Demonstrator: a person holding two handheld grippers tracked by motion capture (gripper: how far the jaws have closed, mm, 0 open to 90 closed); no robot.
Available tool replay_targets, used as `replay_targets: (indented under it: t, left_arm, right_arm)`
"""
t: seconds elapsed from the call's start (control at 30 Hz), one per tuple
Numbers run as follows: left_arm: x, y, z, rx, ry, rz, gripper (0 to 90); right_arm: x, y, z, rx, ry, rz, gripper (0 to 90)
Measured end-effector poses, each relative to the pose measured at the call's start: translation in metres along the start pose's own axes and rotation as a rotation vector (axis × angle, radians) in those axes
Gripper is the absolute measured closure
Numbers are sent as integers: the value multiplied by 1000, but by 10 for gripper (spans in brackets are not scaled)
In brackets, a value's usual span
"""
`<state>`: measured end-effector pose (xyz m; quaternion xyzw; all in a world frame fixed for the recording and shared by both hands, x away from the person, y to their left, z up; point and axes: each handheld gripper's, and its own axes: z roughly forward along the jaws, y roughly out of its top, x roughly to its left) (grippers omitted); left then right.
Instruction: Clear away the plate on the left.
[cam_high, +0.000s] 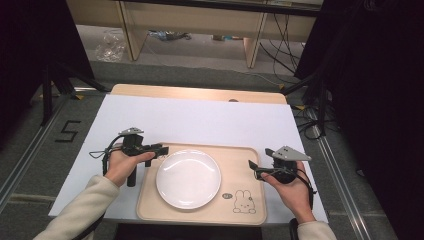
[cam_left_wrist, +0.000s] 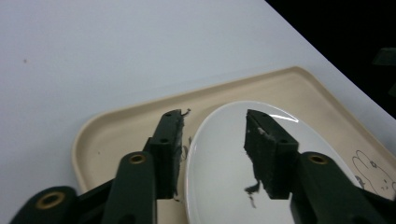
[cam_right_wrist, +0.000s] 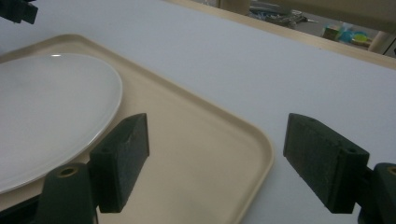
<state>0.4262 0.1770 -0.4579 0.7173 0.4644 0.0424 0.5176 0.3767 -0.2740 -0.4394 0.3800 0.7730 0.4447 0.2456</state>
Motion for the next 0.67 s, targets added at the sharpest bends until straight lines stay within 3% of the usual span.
replay_targets:
  t: [0.23,0.47,0.67]
  left_arm:
    - [-1,0,-11,-47,9,63,364]
    - [-4,0,-16,-70,26,136,303]
    - [-1,1,-17,-75,36,123,287]
  right_arm:
    - [-1,0,-1,2,-1,3,232]
    - [0,0,-1,0,0,5,232]
    - [-1,0,-3,17,1,11,232]
